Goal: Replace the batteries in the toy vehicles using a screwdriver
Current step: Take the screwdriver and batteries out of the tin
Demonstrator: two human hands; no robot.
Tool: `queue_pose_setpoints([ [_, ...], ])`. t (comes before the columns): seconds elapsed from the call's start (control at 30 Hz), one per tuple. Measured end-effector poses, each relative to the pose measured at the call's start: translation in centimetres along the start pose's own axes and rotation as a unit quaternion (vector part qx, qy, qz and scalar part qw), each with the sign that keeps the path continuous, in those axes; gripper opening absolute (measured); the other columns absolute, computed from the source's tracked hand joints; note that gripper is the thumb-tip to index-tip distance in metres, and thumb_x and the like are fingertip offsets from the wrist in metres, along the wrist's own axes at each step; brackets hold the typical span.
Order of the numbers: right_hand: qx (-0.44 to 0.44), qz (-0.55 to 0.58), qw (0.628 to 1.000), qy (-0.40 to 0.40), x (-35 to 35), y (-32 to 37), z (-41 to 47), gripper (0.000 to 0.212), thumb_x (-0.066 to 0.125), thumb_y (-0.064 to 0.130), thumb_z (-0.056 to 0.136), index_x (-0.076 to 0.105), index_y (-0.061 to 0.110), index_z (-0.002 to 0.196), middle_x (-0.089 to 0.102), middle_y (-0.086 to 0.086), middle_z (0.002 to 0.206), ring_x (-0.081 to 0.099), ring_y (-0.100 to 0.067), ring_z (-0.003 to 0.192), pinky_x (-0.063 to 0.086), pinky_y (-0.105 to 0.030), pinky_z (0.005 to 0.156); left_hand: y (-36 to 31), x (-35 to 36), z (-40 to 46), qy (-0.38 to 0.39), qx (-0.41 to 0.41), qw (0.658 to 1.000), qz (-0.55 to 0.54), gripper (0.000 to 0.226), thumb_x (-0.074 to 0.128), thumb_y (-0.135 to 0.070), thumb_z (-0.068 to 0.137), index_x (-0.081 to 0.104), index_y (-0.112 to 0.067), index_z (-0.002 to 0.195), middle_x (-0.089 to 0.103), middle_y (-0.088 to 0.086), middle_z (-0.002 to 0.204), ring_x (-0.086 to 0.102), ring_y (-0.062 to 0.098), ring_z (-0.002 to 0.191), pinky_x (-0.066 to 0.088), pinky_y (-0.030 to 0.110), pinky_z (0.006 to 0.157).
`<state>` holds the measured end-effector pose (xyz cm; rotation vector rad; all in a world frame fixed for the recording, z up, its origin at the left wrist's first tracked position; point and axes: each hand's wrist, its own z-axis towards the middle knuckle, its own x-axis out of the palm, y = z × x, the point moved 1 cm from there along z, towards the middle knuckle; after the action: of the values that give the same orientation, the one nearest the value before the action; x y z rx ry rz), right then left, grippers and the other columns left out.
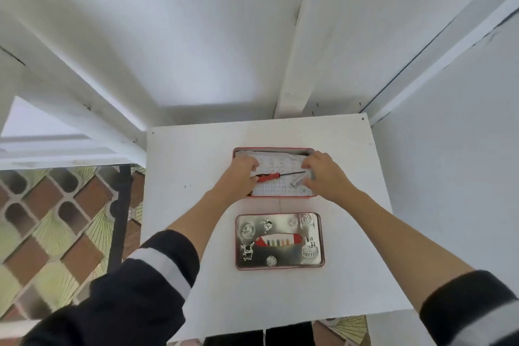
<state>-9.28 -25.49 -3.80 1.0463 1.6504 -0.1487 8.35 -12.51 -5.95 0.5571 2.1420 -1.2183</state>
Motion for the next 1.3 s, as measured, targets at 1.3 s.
queue_pose_setpoints([
  [1.3,-0.154,-0.174,0.966,0.112,11.0,7.0,10.7,0.021,0.054,0.031,0.089,0.064,0.013,0.097,0.057,-0.003,0.104,0.053,-0.022,0.102,0.036,-0.035,0.085,6.2,1.8,-0.6,-0.214,0.012,0.976,-0.036,0.029,0.063,0.008,0.08,0.066,0.001,0.107,0.062,0.011,0.094,0.039,0.02,0.089,0.027,0.019,0.074],
])
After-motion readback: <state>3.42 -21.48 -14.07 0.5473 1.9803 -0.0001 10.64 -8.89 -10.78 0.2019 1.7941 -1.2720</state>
